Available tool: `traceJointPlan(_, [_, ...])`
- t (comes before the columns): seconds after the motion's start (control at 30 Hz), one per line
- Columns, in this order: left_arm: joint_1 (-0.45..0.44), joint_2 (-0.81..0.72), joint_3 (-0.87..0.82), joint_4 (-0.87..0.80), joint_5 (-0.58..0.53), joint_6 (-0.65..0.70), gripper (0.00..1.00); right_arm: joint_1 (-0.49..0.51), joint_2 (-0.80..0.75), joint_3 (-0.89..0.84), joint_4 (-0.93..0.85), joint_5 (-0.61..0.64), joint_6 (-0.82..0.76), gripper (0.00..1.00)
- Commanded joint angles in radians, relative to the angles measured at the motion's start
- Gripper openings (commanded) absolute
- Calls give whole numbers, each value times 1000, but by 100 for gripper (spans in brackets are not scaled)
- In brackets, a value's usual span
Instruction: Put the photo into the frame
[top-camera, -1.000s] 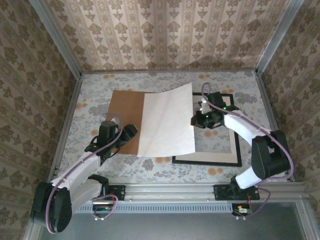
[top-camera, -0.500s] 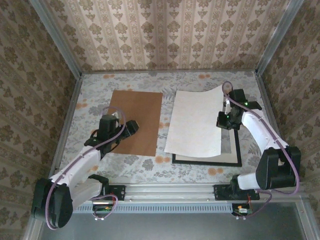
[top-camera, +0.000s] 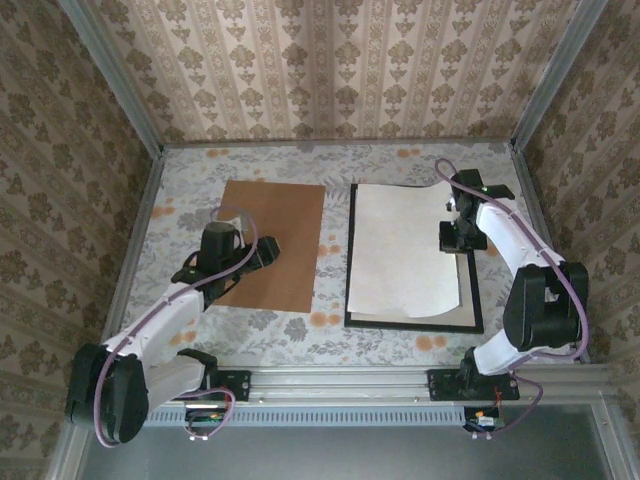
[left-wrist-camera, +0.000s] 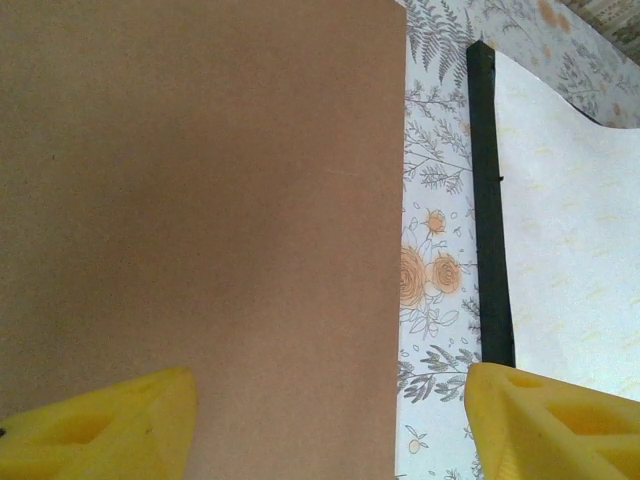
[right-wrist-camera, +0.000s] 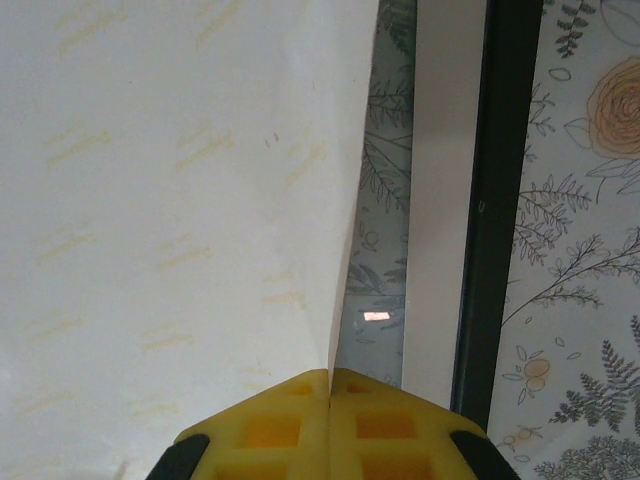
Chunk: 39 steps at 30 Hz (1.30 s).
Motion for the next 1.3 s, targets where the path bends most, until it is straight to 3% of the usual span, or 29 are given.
traceJointPlan(0.0, [2,14,28,23,-2,27,72,-3,28,26,-51,22,-57,0])
traceJointPlan(0.2, [1,26,44,21,4,34,72,-3,60,30,-48,-4,-73,0])
traceJointPlan(0.93, [1,50,94,6,21,57,72,-19,7,42,-73,78,-179,0])
traceJointPlan(1.07, [2,64,107,0,24,65,72,-21,21,36,-46,3,-164,0])
traceJointPlan(1.27, [1,62,94,8,22,53,72,-35,40,28,-33,33,-108,0])
